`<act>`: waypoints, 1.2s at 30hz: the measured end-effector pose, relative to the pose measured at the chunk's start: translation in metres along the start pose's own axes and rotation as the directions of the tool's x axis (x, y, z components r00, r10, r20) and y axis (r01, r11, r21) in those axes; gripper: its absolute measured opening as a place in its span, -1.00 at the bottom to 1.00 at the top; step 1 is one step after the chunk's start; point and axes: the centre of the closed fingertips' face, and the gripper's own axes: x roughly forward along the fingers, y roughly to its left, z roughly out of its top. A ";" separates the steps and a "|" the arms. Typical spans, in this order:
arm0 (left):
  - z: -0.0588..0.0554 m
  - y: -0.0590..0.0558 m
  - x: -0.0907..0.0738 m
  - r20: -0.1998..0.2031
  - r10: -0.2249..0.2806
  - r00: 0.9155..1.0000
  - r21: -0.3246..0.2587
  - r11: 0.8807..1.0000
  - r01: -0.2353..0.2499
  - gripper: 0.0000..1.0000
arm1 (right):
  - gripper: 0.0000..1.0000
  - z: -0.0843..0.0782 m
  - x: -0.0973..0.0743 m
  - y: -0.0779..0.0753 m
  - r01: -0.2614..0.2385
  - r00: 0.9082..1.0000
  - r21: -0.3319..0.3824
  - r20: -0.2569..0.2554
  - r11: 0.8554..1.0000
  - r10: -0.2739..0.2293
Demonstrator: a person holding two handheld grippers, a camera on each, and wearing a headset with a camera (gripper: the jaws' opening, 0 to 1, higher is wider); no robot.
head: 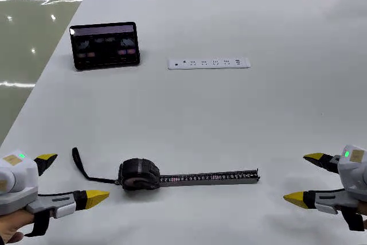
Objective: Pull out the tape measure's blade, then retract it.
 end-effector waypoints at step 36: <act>-0.006 0.001 -0.029 0.033 0.008 0.999 -0.011 1.000 -0.008 1.00 | 1.00 -0.030 -0.055 -0.003 0.110 0.993 0.128 0.017 0.986 -0.113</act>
